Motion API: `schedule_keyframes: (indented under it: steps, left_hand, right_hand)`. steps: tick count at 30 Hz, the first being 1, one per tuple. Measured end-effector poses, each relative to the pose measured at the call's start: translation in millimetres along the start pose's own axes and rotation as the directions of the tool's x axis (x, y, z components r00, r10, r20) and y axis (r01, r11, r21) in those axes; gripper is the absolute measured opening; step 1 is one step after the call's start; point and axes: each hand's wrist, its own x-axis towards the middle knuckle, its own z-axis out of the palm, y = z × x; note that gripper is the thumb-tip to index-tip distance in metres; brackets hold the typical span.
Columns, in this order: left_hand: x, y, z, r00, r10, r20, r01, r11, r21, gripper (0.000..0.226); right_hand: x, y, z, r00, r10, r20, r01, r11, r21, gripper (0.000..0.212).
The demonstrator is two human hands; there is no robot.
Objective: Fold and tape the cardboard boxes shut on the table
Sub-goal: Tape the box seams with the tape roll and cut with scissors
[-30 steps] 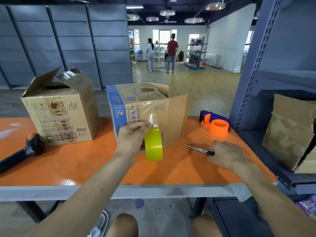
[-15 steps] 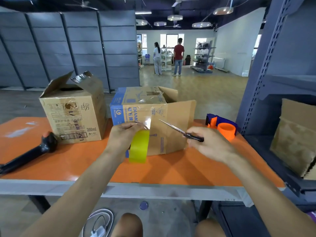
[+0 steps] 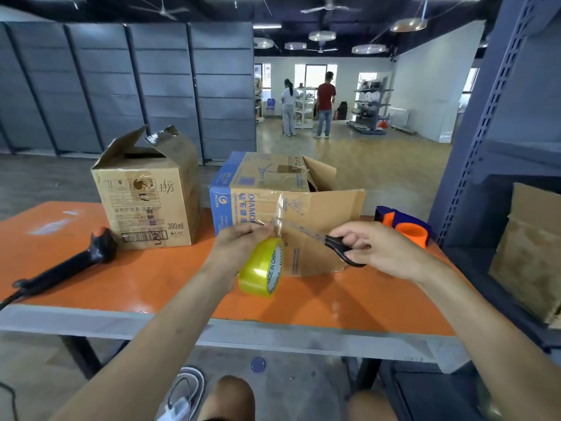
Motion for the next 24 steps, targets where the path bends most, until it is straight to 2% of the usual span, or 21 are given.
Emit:
schedule_keyframes:
  steps: [3, 11, 24]
  left_hand:
    - [-0.8, -1.1, 1.0, 1.0, 0.019, -0.016, -0.019, 1.0, 0.009, 0.028]
    - [-2.4, 0.6, 6.4, 0.998, 0.045, -0.05, -0.045, 0.999, 0.008, 0.02]
    - [-0.4, -0.1, 2.9, 0.999, 0.033, -0.038, -0.032, 0.999, 0.03, 0.016]
  right_hand:
    - [-1.7, -1.3, -3.8, 1.0, -0.01, -0.011, 0.01, 1.0, 0.024, 0.039]
    - [-0.8, -9.9, -13.4, 1.0, -0.022, -0.009, 0.021, 0.998, -0.056, 0.034]
    - [25.9, -25.6, -31.1, 0.992, -0.01, 0.123, 0.028, 0.989, -0.143, 0.033]
